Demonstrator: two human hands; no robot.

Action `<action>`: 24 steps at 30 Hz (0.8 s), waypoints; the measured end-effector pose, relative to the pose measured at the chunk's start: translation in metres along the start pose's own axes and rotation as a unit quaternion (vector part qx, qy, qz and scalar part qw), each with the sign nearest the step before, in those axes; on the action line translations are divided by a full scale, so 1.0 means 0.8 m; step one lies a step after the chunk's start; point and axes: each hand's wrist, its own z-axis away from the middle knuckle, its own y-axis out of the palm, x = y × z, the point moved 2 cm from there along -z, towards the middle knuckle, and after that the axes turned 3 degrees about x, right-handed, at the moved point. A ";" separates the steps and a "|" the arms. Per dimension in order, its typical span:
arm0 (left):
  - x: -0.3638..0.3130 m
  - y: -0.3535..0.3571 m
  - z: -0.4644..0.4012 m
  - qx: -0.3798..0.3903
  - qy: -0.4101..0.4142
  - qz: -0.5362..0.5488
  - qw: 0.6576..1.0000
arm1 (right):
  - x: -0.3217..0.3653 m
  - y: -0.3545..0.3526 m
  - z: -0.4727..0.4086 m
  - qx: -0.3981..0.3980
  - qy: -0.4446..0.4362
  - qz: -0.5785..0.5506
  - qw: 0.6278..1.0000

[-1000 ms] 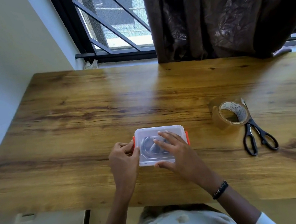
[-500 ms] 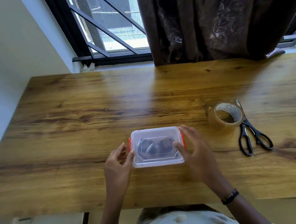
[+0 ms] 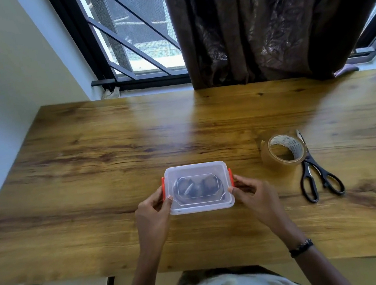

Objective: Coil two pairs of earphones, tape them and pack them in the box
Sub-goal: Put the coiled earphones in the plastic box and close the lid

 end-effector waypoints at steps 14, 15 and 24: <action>-0.152 0.098 -0.107 0.090 0.113 0.020 0.989 | 0.043 -0.155 -0.117 -0.116 -0.077 -0.027 0.990; -0.158 0.112 -0.118 0.096 0.114 0.028 0.988 | 0.040 -0.167 -0.129 -0.121 -0.072 -0.025 0.990; -0.195 0.234 -0.187 0.149 0.119 -0.001 0.982 | -0.013 -0.254 -0.222 -0.139 0.021 -0.058 0.988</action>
